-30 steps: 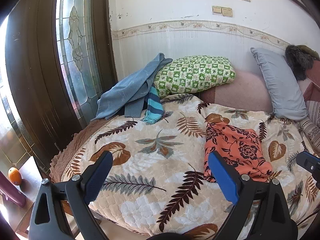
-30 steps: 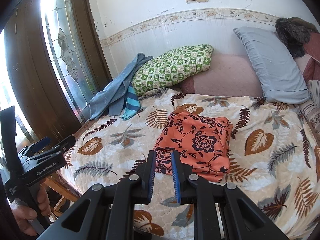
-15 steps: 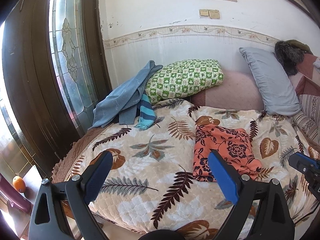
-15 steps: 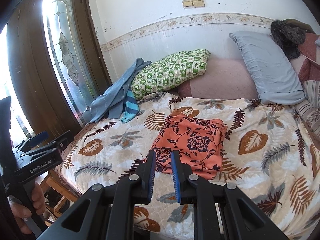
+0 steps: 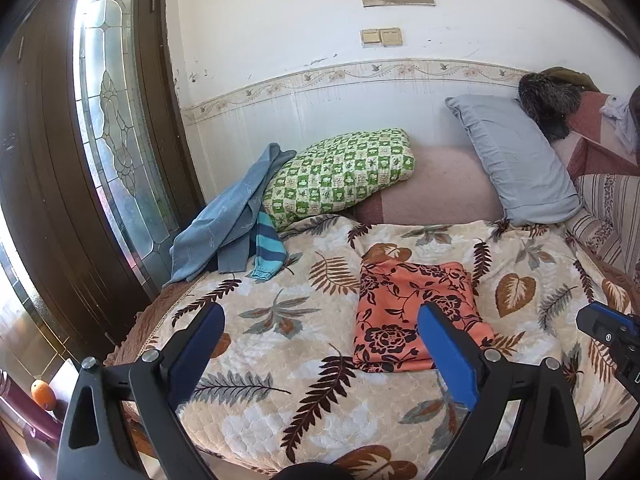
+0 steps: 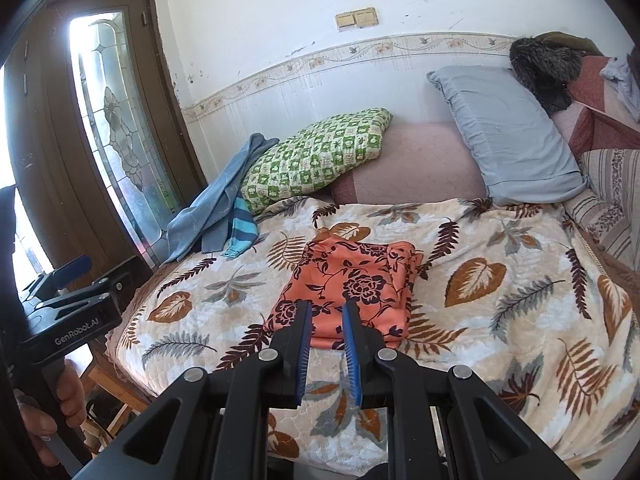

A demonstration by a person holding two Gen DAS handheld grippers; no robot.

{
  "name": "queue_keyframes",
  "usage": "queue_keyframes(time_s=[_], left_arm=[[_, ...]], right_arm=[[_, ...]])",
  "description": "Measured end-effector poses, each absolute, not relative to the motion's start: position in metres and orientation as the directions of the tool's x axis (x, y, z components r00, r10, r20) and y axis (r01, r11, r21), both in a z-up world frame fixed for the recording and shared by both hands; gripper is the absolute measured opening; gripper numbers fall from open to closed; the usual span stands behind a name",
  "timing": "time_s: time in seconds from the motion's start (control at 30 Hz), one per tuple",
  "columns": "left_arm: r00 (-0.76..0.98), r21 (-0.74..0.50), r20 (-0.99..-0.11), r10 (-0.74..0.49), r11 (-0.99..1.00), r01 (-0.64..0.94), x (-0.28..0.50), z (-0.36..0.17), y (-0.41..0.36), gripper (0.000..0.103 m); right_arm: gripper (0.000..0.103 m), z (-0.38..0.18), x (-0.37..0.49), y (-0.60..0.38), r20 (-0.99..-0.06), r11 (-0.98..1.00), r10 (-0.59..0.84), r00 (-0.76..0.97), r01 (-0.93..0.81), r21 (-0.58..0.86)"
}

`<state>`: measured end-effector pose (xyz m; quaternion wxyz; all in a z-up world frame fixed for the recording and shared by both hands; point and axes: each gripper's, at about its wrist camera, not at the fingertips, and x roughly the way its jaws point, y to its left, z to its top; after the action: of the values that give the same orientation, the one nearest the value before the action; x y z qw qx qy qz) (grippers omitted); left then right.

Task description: Fold small clothes

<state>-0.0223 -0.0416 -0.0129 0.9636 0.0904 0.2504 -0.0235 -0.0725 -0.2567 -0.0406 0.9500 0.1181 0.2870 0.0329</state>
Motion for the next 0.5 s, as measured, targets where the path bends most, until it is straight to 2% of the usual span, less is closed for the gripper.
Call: queue_keyframes(time_s=[0.5], left_arm=[[0.913, 0.165, -0.407, -0.016, 0.982, 0.091, -0.052, 0.03, -0.056, 0.099]], right_arm=[[0.018, -0.015, -0.1, -0.276, -0.475, 0.965, 0.11, 0.873, 0.022, 0.263]])
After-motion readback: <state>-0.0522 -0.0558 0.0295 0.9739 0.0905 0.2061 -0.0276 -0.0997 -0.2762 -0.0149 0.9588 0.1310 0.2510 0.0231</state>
